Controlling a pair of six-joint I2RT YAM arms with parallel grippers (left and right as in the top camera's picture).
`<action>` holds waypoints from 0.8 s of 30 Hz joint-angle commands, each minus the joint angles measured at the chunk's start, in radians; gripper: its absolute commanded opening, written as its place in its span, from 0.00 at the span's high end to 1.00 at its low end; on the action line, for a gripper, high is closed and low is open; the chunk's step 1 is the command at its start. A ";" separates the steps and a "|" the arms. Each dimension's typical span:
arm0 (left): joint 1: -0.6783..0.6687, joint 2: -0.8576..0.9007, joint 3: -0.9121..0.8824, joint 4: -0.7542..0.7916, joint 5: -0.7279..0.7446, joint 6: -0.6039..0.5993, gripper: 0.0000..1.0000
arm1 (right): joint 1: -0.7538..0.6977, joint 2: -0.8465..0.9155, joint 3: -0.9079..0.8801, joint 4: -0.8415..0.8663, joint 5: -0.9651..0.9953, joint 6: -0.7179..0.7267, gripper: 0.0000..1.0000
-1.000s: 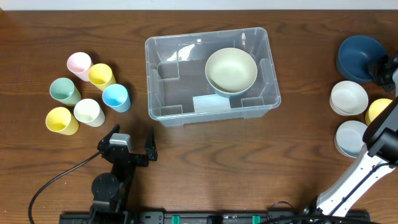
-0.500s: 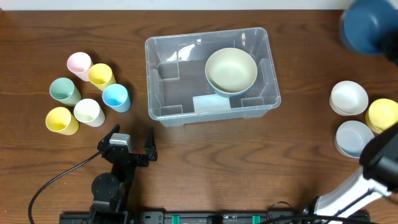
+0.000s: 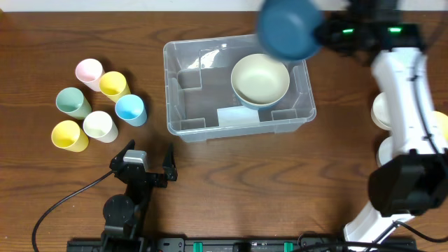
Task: Pack container
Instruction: 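Stack the second teal bowl onto the beige bowl in the bin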
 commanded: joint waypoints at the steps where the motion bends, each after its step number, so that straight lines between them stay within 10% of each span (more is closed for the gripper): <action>1: 0.004 -0.006 -0.016 -0.035 0.011 0.006 0.02 | 0.092 0.023 0.000 -0.006 0.139 -0.017 0.91; 24: 0.004 -0.006 -0.016 -0.035 0.012 0.006 0.02 | 0.180 0.055 -0.188 0.000 0.331 0.008 0.92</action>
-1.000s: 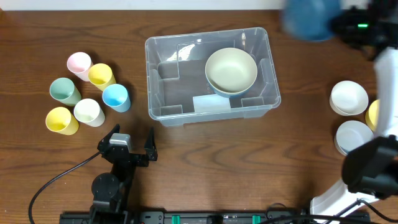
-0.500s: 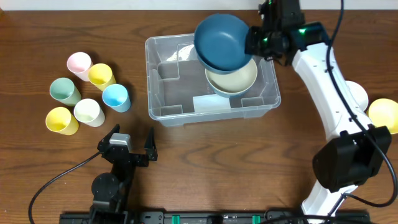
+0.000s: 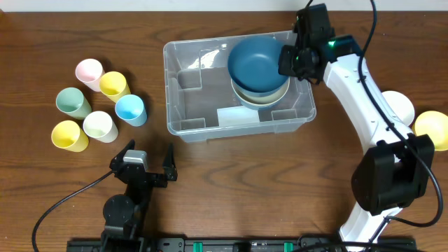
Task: Pack container
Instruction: 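Stack the second teal bowl onto the beige bowl in the bin, then move the right gripper to the white bowl and grasp its rim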
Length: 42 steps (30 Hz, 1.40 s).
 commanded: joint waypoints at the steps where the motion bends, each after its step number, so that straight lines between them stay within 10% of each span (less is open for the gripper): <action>1: 0.004 -0.006 -0.016 -0.035 0.011 0.006 0.02 | -0.003 0.012 -0.052 0.038 0.014 0.012 0.88; 5: 0.004 -0.006 -0.016 -0.035 0.011 0.006 0.02 | -0.008 0.012 -0.089 0.087 0.018 0.011 0.22; 7: 0.004 -0.006 -0.016 -0.035 0.011 0.006 0.02 | -0.014 0.012 -0.088 0.108 0.018 -0.001 0.12; 30: 0.004 -0.006 -0.016 -0.035 0.011 0.006 0.02 | -0.293 -0.171 0.099 -0.336 0.090 0.017 0.08; 42: 0.004 -0.006 -0.016 -0.035 0.011 0.006 0.02 | -0.510 -0.169 -0.229 -0.106 0.089 0.000 0.13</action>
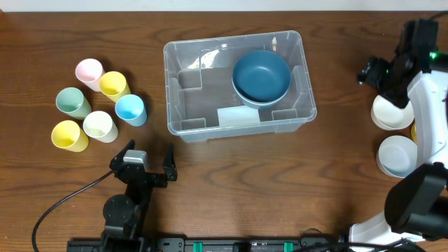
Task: Pack container
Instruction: 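Move the right gripper to the white bowl and grasp its rim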
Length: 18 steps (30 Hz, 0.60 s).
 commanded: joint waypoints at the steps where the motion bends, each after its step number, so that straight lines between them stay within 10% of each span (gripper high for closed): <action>1: 0.004 -0.006 -0.016 -0.035 0.011 0.006 0.02 | -0.040 0.007 -0.084 0.055 0.011 -0.015 0.13; 18: 0.004 -0.006 -0.016 -0.035 0.011 0.006 0.02 | -0.084 0.010 -0.338 0.357 0.067 -0.082 0.26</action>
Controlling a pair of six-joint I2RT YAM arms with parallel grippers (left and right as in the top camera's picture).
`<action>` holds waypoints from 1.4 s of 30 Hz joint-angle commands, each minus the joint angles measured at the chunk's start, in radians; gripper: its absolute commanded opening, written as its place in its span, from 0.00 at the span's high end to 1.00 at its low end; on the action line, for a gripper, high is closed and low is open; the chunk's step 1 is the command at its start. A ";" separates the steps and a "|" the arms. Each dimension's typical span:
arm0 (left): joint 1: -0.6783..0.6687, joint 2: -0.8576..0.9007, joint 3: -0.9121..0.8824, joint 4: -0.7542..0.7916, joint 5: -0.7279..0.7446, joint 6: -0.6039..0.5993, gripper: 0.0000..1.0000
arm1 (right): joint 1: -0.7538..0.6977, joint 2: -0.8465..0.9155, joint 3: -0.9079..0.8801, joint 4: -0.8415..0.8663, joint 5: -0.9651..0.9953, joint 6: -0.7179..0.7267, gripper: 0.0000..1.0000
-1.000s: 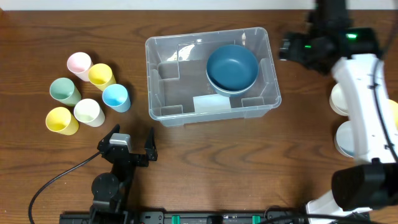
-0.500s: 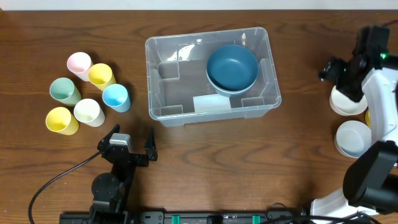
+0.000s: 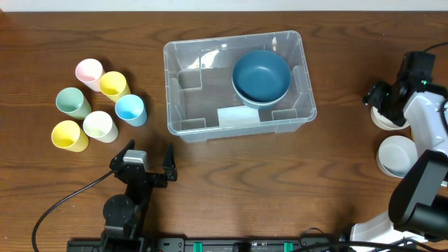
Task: Pack container
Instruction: 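Move the right gripper to the white bowl and grasp its rim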
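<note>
The clear plastic container (image 3: 183, 105) stands mid-table. In its right half a blue bowl (image 3: 261, 75) is nested on a cream bowl whose rim just shows beneath it. At the far right my right gripper (image 3: 380, 100) hangs over the rim of a white bowl (image 3: 386, 119); its jaws are too dark and small to read. A second white bowl (image 3: 395, 155) sits in front of that one. My left gripper (image 3: 150, 157) rests open and empty near the front edge, left of centre.
Several cups stand in a cluster at the left: pink (image 3: 89, 71), yellow (image 3: 113, 85), green (image 3: 71, 101), blue (image 3: 130, 108), white (image 3: 99, 125) and another yellow (image 3: 68, 135). The container's left half holds nothing. A black cable trails from the left arm's base.
My right gripper has moved a little toward the front and now sits over the nearer white bowl's rim. The bowls in the container and the left arm have not moved.
My right gripper held the blue bowl above the container's far right corner, with only the cream bowl inside. Then the blue bowl sat on the cream one with the gripper still at it. Then the gripper was empty at the far right, and now it is at a white bowl.
</note>
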 commanded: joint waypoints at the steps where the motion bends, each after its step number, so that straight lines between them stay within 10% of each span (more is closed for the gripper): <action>1: 0.004 -0.006 -0.016 -0.035 0.011 0.006 0.02 | -0.003 0.003 -0.057 0.043 0.020 -0.020 0.27; 42: 0.004 -0.006 -0.016 -0.035 0.011 0.006 0.02 | -0.002 0.066 -0.137 0.236 -0.019 -0.007 0.96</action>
